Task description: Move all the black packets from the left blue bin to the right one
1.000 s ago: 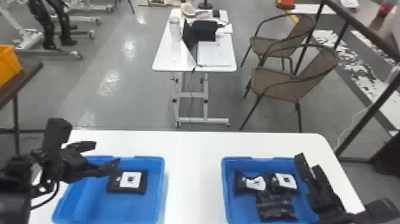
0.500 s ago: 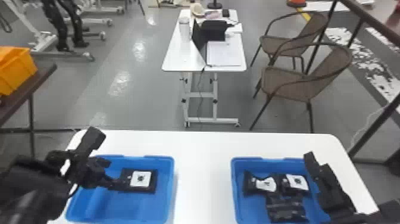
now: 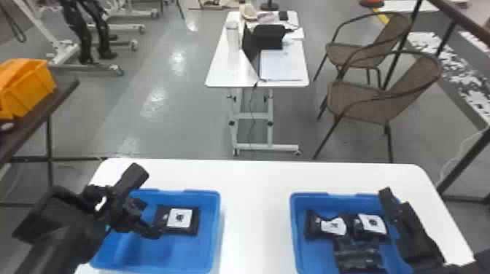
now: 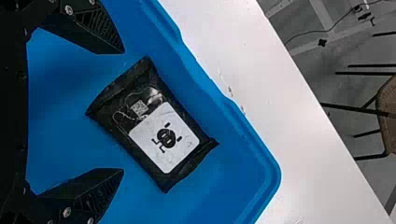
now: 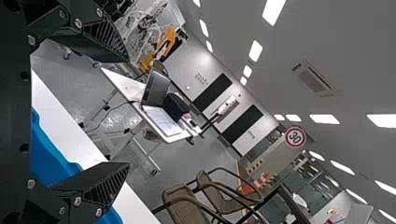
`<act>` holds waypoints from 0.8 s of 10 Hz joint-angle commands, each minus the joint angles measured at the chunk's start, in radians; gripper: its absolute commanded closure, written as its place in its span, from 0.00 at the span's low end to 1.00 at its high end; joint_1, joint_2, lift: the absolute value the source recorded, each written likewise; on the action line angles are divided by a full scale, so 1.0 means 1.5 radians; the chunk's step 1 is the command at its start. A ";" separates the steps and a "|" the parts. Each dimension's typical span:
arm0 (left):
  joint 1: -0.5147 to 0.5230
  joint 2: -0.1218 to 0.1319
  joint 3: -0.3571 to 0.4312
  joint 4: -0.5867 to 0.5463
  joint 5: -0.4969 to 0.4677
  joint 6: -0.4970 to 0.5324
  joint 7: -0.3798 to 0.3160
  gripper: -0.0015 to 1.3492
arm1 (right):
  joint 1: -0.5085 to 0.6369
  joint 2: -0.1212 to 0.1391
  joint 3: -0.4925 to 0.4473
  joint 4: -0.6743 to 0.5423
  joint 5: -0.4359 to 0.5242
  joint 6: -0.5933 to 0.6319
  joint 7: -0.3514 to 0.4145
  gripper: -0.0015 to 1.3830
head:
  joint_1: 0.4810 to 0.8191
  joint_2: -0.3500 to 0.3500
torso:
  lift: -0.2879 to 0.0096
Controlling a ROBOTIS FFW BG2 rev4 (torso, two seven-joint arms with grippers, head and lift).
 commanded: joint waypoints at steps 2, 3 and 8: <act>-0.046 -0.010 -0.018 0.112 -0.017 -0.051 0.013 0.11 | 0.003 0.002 0.000 0.002 -0.004 0.005 0.007 0.18 | 0.63 0.58 | 0.97; -0.057 -0.009 -0.026 0.133 -0.035 -0.063 0.024 0.11 | 0.003 0.002 -0.002 0.005 -0.005 0.007 0.013 0.18 | 0.63 0.58 | 0.97; -0.125 0.010 -0.090 0.240 0.004 -0.102 0.063 0.16 | -0.002 0.002 -0.017 0.019 0.004 0.030 0.051 0.18 | 0.63 0.62 | 0.97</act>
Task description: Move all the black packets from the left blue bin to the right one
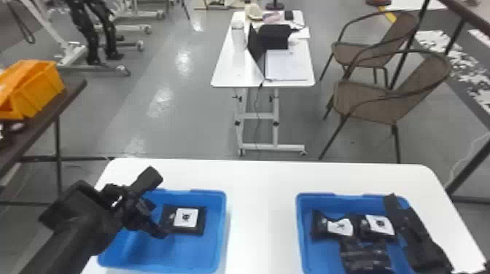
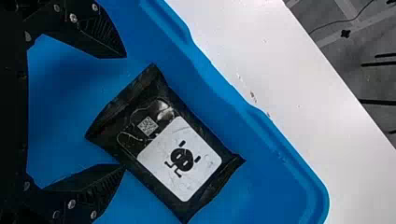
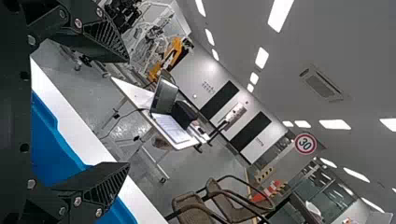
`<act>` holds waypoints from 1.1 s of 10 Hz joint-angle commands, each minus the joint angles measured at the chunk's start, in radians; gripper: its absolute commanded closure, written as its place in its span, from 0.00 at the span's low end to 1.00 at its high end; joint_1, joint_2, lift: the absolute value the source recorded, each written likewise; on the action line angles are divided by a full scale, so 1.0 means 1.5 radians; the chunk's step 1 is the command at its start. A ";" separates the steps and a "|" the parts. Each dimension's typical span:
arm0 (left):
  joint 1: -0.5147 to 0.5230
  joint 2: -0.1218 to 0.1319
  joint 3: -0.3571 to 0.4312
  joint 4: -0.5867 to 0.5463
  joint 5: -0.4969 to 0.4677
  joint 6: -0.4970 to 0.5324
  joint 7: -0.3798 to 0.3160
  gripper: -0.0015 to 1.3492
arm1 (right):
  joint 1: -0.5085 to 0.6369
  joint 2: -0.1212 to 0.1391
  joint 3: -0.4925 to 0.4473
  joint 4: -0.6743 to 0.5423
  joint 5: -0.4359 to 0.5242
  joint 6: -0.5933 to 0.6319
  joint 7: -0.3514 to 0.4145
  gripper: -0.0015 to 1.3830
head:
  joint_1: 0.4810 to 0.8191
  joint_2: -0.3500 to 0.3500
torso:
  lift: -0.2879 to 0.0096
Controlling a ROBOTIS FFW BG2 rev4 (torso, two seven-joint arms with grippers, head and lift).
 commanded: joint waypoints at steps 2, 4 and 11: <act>-0.010 -0.001 -0.026 0.027 0.046 -0.039 0.001 0.17 | -0.011 0.002 -0.006 0.006 0.007 0.004 0.015 0.18 | 0.63 0.60 | 0.97; -0.008 -0.002 -0.023 0.029 0.077 -0.047 0.012 0.16 | -0.011 0.002 -0.009 0.012 0.003 0.007 0.023 0.18 | 0.63 0.58 | 0.97; -0.018 -0.018 -0.047 0.074 0.090 -0.038 0.086 0.36 | -0.018 0.002 -0.002 0.026 -0.003 0.011 0.032 0.17 | 0.63 0.57 | 0.97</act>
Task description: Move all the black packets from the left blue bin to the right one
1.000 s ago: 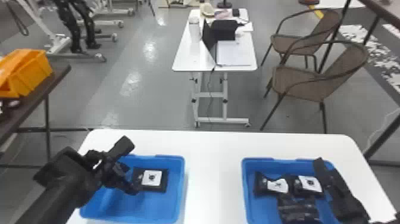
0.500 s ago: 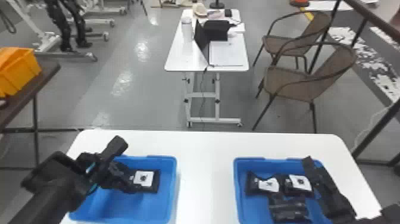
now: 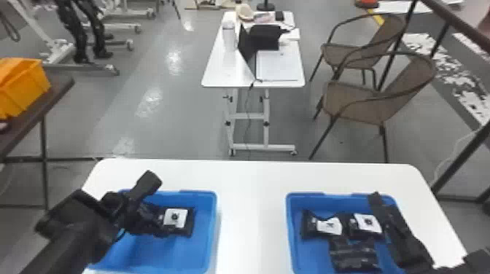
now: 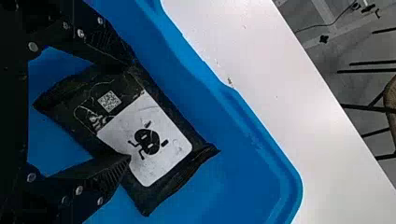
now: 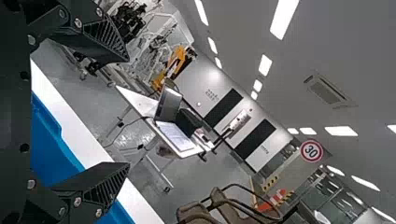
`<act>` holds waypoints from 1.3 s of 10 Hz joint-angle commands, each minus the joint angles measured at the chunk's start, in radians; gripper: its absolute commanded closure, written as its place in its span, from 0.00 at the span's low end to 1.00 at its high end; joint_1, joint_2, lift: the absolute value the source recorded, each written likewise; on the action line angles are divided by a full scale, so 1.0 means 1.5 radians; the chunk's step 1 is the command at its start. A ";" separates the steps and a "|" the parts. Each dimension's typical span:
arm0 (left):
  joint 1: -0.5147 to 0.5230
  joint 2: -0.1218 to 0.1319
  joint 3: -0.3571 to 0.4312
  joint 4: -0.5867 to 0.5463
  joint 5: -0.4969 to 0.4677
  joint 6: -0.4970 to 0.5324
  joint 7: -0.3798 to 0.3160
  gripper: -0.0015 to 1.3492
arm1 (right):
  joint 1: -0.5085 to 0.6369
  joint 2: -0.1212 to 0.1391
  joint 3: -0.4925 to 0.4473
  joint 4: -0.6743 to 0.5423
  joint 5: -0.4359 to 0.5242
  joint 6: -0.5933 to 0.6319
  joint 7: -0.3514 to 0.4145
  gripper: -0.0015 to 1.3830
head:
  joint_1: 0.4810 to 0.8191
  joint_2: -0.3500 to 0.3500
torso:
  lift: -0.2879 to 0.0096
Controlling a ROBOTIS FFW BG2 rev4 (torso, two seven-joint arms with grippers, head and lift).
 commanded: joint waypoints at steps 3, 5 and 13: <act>-0.022 0.014 -0.040 0.005 0.013 0.041 -0.007 0.79 | 0.000 0.002 0.003 0.003 -0.009 0.000 0.001 0.17 | 0.63 0.58 | 0.97; -0.015 0.022 -0.039 -0.020 0.055 -0.004 -0.058 0.90 | -0.001 0.002 0.004 0.000 -0.009 0.000 0.002 0.18 | 0.63 0.58 | 0.97; 0.153 -0.044 -0.026 -0.488 0.217 0.024 -0.106 0.90 | -0.033 0.002 0.045 -0.074 0.051 0.001 0.016 0.18 | 0.63 0.33 | 0.97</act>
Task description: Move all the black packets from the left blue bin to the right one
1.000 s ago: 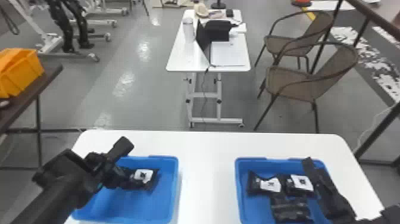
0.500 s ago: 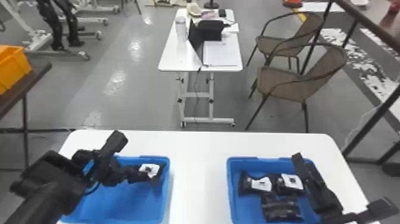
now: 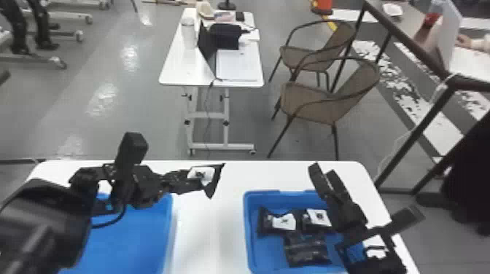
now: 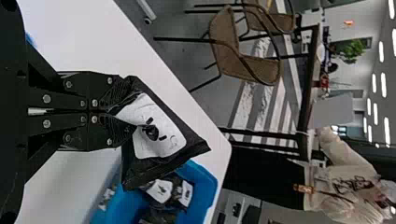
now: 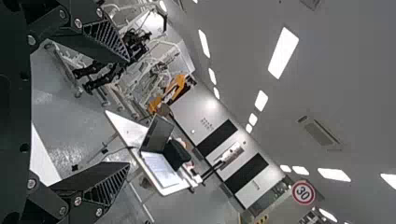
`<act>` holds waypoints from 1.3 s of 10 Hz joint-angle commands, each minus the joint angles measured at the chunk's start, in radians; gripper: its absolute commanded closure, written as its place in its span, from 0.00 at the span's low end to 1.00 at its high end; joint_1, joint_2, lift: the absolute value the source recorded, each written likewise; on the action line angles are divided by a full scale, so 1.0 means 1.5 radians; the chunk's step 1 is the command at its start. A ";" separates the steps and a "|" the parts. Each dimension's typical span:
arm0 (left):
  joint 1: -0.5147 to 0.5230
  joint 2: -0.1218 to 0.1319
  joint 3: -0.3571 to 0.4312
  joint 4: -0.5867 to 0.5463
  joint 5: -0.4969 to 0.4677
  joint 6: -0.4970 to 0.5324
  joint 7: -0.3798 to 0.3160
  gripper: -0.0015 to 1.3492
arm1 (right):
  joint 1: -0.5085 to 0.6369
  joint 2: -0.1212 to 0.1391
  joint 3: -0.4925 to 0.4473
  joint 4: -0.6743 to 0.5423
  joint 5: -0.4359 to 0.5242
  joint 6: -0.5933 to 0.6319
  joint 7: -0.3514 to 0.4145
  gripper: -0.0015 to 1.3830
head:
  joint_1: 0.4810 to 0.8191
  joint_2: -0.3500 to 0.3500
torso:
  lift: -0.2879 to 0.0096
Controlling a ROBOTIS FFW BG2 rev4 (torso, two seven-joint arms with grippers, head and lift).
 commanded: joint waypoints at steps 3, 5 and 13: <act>-0.095 -0.092 -0.058 0.118 -0.039 -0.068 0.001 0.90 | -0.040 0.002 0.088 -0.031 0.001 0.001 0.001 0.10 | 0.63 0.29 | 0.97; -0.134 -0.109 -0.093 0.148 -0.027 -0.095 0.011 0.90 | -0.069 0.002 0.140 -0.026 0.005 0.011 0.001 0.10 | 0.63 0.30 | 0.97; -0.146 -0.135 -0.112 0.148 0.034 -0.104 0.024 0.90 | -0.089 0.002 0.151 -0.008 0.051 0.061 -0.008 0.83 | 0.63 0.28 | 0.97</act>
